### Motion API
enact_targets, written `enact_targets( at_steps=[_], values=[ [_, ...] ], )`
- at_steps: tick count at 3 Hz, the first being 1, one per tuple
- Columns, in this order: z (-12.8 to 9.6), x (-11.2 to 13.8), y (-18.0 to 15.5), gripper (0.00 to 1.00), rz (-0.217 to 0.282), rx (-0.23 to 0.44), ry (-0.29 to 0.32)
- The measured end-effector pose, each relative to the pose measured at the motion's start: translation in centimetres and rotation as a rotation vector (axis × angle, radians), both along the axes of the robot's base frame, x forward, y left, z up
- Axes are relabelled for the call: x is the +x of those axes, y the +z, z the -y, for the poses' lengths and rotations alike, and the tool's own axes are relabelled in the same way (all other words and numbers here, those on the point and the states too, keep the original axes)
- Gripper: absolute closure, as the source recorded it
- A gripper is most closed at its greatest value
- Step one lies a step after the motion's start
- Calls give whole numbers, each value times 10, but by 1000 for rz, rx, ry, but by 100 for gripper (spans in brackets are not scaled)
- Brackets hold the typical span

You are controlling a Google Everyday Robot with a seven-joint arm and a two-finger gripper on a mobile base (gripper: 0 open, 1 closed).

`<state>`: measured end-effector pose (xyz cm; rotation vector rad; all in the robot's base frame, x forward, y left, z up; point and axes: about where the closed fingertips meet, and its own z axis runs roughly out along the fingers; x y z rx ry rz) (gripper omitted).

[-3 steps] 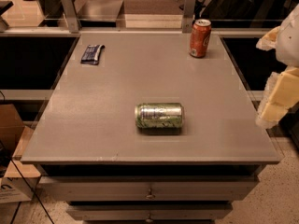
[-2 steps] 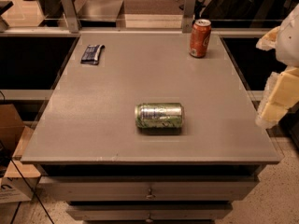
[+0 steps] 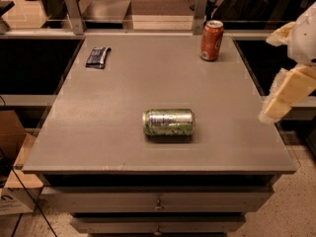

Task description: Move coke can near rxbar blueberry

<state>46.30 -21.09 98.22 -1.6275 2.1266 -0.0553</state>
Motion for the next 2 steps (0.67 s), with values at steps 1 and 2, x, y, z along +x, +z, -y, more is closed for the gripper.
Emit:
enact_targets(
  at_steps=[1,2],
  values=[
    [1,39,2,0,60,40,-10],
    [0,44,2,0,68,46,-11]
  ],
)
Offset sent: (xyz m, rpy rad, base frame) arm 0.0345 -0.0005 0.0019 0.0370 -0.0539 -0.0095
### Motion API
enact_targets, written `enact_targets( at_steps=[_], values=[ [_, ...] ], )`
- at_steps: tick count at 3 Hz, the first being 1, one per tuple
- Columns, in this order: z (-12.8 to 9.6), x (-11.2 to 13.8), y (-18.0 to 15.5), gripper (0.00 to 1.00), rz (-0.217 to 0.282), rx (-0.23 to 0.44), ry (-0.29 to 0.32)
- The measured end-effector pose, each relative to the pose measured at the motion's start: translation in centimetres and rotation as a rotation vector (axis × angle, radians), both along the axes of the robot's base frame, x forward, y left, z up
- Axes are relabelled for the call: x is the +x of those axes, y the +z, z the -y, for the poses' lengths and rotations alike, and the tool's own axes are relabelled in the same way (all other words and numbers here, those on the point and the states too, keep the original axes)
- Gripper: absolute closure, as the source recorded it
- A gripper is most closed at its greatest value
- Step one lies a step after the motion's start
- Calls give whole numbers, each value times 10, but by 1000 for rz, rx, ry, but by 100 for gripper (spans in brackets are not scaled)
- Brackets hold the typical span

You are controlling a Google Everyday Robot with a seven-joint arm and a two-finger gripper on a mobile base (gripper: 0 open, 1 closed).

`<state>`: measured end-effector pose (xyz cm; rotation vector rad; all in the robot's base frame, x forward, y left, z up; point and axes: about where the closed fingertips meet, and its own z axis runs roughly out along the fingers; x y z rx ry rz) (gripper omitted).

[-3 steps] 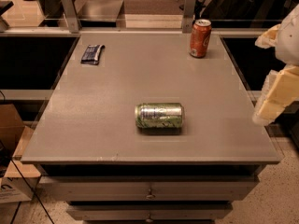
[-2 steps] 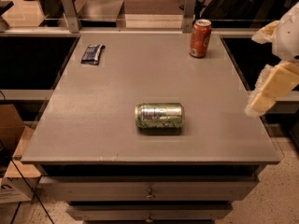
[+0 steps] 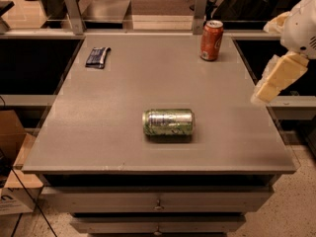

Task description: Move coke can near rxbar blueberry

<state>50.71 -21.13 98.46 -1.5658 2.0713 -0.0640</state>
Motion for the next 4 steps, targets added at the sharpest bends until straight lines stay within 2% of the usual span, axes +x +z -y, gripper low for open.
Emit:
enact_targets(
  at_steps=[1,2,3,4],
  values=[
    [0,6,-5,0,-5,44,-22],
    [-7,37,-4,0,40,168,-56],
    [-13,97,5,0,148,318,-108],
    [-8,149,7,0,217,445,-175]
  ],
)
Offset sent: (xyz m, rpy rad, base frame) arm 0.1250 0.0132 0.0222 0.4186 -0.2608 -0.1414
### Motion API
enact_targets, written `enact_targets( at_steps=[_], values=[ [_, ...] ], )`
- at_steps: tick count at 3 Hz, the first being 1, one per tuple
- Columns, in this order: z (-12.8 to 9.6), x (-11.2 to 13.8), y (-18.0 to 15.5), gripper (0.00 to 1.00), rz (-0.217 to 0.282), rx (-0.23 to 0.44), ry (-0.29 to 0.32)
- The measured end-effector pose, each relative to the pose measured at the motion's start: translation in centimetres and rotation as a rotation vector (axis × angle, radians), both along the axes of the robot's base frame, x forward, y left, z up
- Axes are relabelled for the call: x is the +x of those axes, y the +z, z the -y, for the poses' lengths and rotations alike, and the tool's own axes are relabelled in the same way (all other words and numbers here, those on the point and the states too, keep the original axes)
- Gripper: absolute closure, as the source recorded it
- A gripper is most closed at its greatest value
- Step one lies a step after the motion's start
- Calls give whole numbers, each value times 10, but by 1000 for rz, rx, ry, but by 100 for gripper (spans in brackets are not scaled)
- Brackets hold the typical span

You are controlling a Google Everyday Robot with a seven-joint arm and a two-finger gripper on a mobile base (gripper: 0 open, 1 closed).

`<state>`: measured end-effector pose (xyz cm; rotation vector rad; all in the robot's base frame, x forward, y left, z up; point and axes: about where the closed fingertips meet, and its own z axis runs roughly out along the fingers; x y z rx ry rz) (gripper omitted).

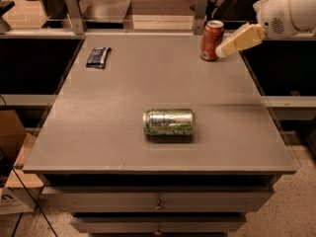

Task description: Move coke can near rxbar blueberry

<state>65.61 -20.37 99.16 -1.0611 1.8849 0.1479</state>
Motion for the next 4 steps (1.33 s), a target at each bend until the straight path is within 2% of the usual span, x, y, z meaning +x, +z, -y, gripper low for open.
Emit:
enact_targets(
  at_steps=[1,2,3,4],
  values=[
    [8,45,-7,0,10,78,-47],
    [11,52,-6,0,17,86,-52],
    [11,57,-16,0,-19,83,-81],
    [2,83,-37,0,-35,163,-122]
  ],
)
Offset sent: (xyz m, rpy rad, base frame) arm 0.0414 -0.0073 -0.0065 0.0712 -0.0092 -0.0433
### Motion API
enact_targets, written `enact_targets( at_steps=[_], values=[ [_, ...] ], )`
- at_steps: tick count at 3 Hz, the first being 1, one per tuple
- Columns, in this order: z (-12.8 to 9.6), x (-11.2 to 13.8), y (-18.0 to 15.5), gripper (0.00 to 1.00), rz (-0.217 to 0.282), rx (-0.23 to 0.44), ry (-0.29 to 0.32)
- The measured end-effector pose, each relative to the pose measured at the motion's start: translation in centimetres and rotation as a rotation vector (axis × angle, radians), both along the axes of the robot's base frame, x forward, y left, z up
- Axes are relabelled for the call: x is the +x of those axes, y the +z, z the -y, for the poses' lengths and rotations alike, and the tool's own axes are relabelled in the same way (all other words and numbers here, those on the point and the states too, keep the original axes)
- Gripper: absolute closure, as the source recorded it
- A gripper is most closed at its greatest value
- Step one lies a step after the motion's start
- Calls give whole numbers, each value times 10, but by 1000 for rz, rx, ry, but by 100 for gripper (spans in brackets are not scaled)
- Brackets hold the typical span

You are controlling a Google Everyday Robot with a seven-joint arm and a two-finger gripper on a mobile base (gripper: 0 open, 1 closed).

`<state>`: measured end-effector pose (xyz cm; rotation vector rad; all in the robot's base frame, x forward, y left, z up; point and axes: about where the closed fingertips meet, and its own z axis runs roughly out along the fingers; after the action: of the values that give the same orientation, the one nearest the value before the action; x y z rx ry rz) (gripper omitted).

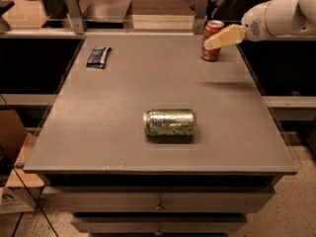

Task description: Move coke can near rxbar blueberry

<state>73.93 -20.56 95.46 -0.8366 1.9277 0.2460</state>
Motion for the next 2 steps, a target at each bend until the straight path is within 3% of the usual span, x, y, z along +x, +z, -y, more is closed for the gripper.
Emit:
enact_targets(
  at_steps=[2],
  values=[
    [-15,67,-42,0,7,164,-78]
  ],
)
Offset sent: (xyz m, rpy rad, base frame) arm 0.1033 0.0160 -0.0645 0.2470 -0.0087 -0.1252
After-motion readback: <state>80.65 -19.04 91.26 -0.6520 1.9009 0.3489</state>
